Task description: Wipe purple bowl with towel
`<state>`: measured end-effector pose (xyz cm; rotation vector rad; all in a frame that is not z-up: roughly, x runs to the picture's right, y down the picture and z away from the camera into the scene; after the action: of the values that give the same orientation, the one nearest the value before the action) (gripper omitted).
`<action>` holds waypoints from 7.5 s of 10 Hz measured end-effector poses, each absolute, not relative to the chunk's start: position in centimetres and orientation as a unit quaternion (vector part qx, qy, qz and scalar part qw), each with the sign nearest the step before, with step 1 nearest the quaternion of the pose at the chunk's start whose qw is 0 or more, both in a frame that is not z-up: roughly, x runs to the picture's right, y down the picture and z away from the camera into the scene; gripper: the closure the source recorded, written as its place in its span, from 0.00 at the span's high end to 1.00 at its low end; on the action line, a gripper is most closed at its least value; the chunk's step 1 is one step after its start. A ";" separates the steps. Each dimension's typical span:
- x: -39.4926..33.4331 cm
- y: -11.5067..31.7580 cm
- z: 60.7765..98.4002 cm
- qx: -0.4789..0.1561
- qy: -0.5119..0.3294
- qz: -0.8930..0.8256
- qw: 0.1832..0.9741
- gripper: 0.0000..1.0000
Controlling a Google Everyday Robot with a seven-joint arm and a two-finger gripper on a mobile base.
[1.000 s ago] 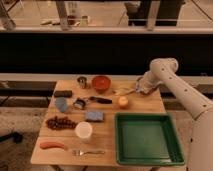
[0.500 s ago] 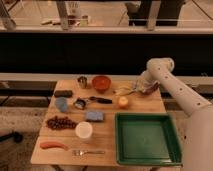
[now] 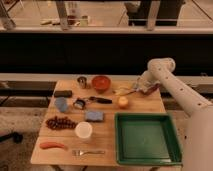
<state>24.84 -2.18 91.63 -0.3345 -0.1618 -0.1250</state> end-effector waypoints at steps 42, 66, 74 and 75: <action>31.0 -4.7 99.4 -0.160 -0.024 0.000 0.987 0.02; 32.5 -3.0 97.9 -0.178 0.024 -0.017 0.984 0.02; 29.9 -4.0 99.7 -0.178 0.011 -0.037 0.983 0.02; 29.6 -4.0 99.6 -0.179 0.008 -0.040 0.983 0.02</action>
<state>29.61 -3.96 99.64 -0.3600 0.0154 -0.0802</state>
